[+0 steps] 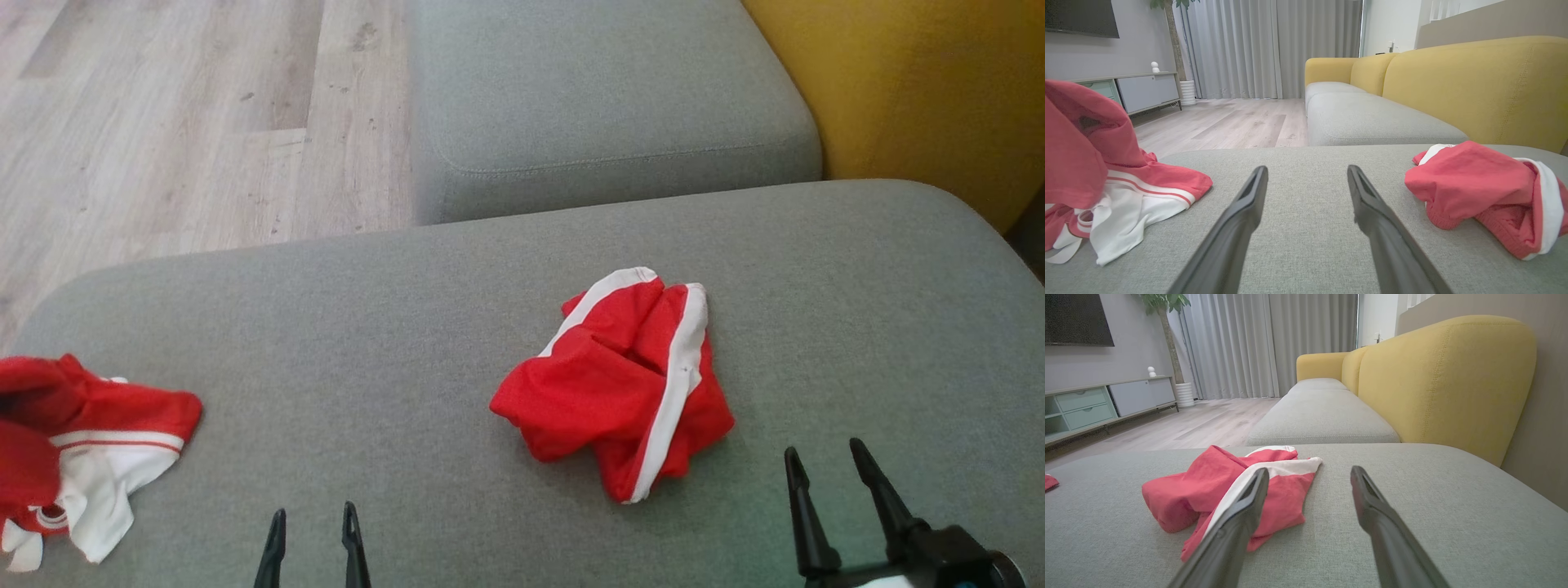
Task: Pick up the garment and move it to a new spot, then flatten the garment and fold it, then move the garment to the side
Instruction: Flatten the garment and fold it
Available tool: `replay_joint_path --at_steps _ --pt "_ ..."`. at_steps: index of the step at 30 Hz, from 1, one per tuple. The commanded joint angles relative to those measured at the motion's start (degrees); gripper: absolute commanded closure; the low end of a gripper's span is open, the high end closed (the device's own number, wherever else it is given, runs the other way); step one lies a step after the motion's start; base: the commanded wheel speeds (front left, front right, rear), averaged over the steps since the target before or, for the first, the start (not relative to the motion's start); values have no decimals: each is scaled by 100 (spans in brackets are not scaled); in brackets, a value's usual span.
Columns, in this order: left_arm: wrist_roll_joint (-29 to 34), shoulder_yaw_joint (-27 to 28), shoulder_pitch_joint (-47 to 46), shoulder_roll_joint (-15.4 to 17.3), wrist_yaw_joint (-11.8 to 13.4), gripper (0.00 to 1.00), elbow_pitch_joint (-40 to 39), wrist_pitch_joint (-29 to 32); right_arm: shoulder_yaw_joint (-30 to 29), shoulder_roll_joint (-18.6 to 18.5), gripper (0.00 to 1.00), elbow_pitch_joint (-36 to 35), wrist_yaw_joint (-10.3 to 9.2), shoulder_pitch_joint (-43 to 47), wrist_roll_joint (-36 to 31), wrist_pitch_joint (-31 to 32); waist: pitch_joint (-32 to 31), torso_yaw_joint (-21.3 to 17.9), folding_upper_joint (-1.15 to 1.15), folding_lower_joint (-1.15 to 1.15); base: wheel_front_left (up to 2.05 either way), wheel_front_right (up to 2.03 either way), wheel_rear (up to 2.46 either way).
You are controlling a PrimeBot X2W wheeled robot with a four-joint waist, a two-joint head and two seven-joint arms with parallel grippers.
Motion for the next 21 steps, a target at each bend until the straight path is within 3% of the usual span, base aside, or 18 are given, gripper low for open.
replay_joint_path --at_steps 1,8,14,21 --pt "-25 132 -251 -27 31 0 -166 -29 169 -33 0 -210 37 -225 29 -22 2 0 0 0 0 0 0" --pt "-111 84 -237 -27 -64 0 -63 -29 238 -31 0 -201 37 -252 50 -22 41 -24 0 0 0 0 0" --pt "-210 -408 -645 -27 -626 0 644 -29 328 -30 0 -253 37 -319 50 -22 226 -155 0 0 0 0 0" --pt "-526 -1535 -1734 -27 -1325 0 1912 -29 515 -122 0 -300 37 -516 82 -22 624 -523 0 0 0 0 0"
